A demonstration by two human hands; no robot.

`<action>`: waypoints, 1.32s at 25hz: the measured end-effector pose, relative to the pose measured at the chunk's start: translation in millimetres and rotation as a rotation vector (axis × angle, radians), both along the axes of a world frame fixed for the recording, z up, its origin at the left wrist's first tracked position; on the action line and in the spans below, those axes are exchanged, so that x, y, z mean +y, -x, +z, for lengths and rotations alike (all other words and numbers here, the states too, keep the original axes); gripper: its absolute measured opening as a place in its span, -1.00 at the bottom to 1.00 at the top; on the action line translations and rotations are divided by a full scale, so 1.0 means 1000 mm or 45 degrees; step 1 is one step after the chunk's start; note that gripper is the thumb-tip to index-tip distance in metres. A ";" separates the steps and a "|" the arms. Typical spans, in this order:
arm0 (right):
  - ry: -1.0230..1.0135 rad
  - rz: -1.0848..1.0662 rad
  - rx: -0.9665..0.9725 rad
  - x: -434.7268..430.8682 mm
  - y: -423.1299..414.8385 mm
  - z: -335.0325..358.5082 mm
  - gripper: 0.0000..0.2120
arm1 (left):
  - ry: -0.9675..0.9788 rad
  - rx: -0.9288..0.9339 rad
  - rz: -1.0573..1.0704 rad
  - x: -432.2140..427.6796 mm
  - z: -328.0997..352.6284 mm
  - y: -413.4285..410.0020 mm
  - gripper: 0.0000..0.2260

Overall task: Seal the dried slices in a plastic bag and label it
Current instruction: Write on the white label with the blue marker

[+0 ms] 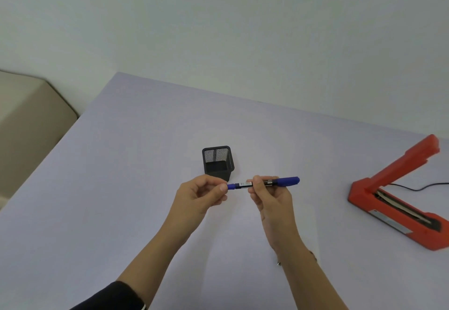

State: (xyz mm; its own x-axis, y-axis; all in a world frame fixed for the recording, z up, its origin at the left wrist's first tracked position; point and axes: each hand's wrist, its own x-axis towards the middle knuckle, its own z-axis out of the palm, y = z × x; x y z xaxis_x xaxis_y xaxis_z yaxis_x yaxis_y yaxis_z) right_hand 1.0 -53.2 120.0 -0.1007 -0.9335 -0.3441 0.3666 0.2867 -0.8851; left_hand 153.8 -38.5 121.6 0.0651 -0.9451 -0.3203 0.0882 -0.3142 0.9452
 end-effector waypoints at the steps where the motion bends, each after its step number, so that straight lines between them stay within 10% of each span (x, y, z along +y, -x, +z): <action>1: 0.005 0.013 -0.003 -0.001 -0.001 0.000 -0.90 | -0.004 -0.012 0.008 0.000 -0.001 0.001 -0.93; 21: 0.090 0.090 0.136 -0.060 0.007 -0.010 -0.94 | -0.095 0.250 0.185 -0.044 -0.026 -0.004 -0.92; 28: 0.400 0.183 0.955 -0.121 -0.004 -0.044 -0.93 | -0.054 -0.784 0.055 -0.082 -0.056 -0.018 -0.67; 33: 0.551 0.646 1.328 -0.133 -0.035 -0.084 -0.91 | -0.053 -0.837 -0.094 -0.086 -0.081 -0.014 -0.66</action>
